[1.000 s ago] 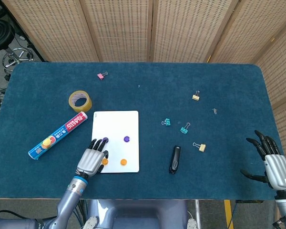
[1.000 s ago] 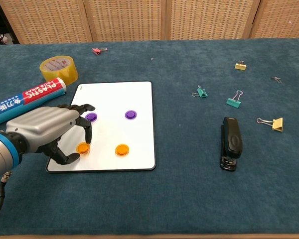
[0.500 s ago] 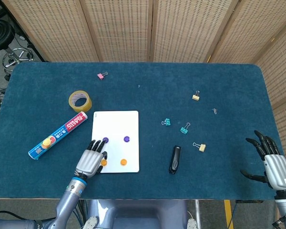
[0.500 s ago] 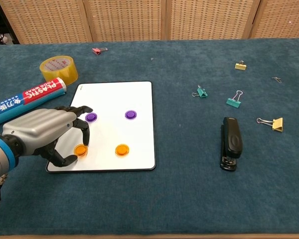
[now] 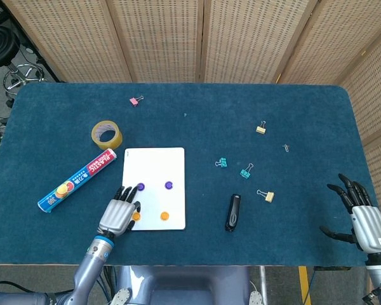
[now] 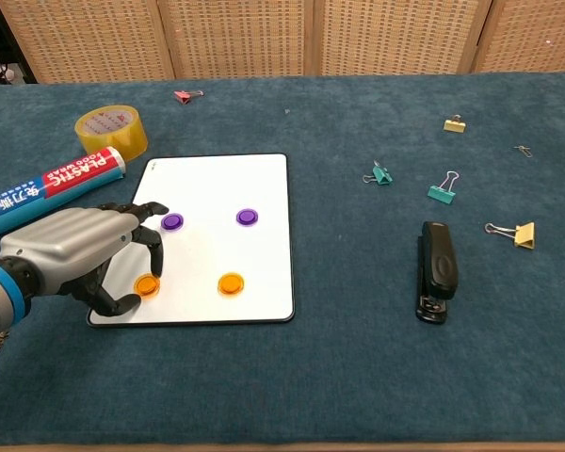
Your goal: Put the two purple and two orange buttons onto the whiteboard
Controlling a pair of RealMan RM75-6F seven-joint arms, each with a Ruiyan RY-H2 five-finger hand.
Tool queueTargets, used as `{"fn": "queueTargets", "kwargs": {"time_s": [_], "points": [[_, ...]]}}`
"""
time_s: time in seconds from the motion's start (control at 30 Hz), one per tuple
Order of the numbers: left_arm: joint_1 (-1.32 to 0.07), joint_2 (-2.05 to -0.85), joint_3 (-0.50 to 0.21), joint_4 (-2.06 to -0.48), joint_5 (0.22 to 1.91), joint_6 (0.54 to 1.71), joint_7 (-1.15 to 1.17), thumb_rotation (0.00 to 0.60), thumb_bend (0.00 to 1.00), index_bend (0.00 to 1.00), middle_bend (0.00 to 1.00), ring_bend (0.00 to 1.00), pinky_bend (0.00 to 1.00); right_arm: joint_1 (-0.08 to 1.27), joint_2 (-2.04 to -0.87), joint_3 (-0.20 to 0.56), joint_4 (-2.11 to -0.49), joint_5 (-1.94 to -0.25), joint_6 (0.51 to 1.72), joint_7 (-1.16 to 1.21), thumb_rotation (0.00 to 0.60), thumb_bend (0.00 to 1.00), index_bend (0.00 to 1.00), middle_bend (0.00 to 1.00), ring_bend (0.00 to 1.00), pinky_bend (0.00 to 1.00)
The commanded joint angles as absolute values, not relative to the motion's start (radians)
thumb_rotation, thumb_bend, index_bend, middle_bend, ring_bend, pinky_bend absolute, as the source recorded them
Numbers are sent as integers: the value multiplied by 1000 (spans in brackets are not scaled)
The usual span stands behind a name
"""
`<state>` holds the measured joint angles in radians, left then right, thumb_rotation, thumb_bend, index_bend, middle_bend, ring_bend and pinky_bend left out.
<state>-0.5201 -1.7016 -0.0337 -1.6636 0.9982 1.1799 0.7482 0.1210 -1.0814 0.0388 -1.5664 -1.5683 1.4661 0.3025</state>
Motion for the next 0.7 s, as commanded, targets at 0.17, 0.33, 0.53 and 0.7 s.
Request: {"fn": "queueTargets", "kwargs": {"time_s": [0.17, 0.33, 0.53, 0.7], "points": [[-522, -1705, -32, -1658, 1007, 1179, 739, 600, 364, 528, 0, 0, 0, 121, -1081, 39, -1566, -1568, 1466, 303, 600, 57, 165, 0, 0, 0], [-522, -1706, -30, -1654, 1003, 1182, 744, 600, 361, 443, 0, 0, 0, 121, -1081, 40, -1566, -1566, 1464, 301, 600, 58, 165, 0, 0, 0], [-521, -1693, -28, -1672, 993, 1185, 754, 600, 356, 226, 0, 0, 0, 120, -1080, 40, -1567, -1568, 1466, 303, 600, 57, 165, 0, 0, 0], [-517, -1671, -24, -1698, 1004, 1195, 747, 600, 354, 181, 0, 0, 0, 120, -1080, 40, -1568, -1569, 1466, 302, 600, 57, 165, 0, 0, 0]]}}
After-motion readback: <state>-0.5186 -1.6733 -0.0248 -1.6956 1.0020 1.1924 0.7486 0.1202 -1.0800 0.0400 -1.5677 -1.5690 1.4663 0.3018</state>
